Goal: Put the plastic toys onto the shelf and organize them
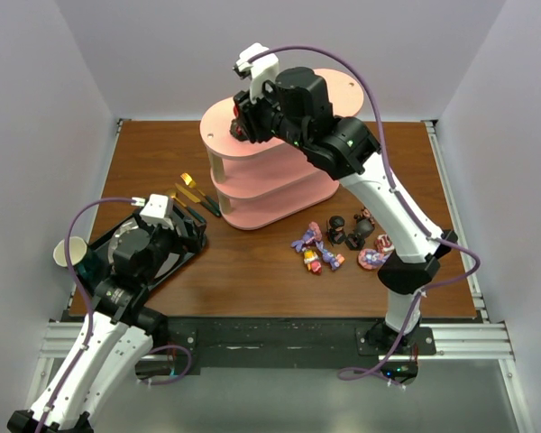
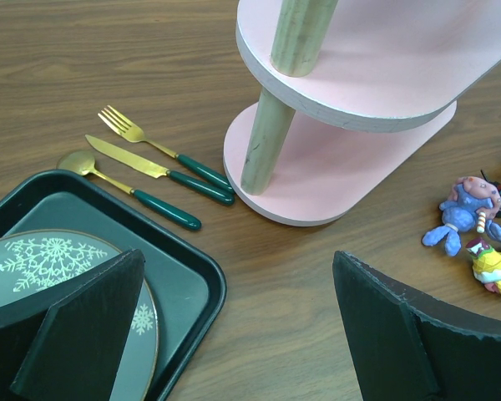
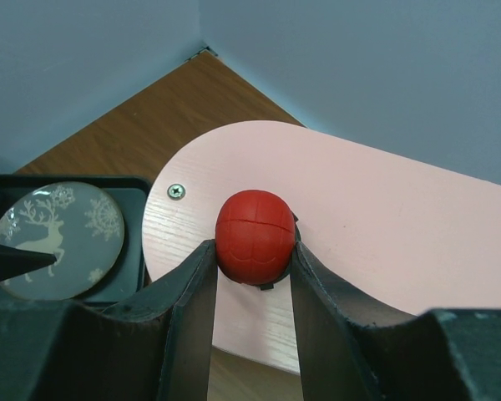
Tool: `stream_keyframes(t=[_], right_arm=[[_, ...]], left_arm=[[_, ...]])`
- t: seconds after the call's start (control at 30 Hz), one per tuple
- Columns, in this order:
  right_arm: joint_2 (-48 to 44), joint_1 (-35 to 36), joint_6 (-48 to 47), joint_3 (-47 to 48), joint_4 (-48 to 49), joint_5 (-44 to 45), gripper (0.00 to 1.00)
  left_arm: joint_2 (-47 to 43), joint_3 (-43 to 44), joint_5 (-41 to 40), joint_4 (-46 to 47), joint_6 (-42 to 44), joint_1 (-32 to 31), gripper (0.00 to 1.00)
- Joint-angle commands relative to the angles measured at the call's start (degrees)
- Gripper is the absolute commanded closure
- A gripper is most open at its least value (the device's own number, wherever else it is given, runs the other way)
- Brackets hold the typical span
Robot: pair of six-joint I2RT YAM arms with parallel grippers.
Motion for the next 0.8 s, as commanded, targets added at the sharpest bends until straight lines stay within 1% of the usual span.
stream_keyframes(t=[0.0, 0.13, 0.3, 0.53, 0.6, 0.63, 0.77], right_arm=[[0.16, -0.21, 0.82, 2.28, 0.84, -1.43, 0.74], [0.43, -0.21, 1.00, 2.28, 1.20, -1.25, 0.68], [0.60, -0.30, 1.44, 2.19, 1.81, -1.08, 0.64], [0.87, -0.39, 1.62, 2.19, 2.34, -0.90, 0.53], [0.95, -0.39, 1.70, 2.19, 2.34, -0.73, 0.51], [1.04, -0.39, 1.70, 2.19, 2.34, -0.64, 0.48], [1.22, -0.39, 1.88, 2.10, 2.60, -0.37, 0.46]], left_arm=[[0.06, 1.02, 1.02, 2.40, 0.58, -0.27, 0.00], [0.06, 1.02, 1.02, 2.40, 0.50, -0.27, 0.00], [-0.03, 1.11, 1.02, 2.32, 0.58, -0.27, 0.00], [-0.03, 1.11, 1.11, 2.31, 0.58, -0.27, 0.00], [-0.12, 1.11, 1.02, 2.23, 0.50, -0.27, 0.00], [-0.20, 1.11, 1.02, 2.23, 0.58, -0.27, 0.00], [-0.12, 1.11, 0.93, 2.31, 0.58, -0.27, 0.00]])
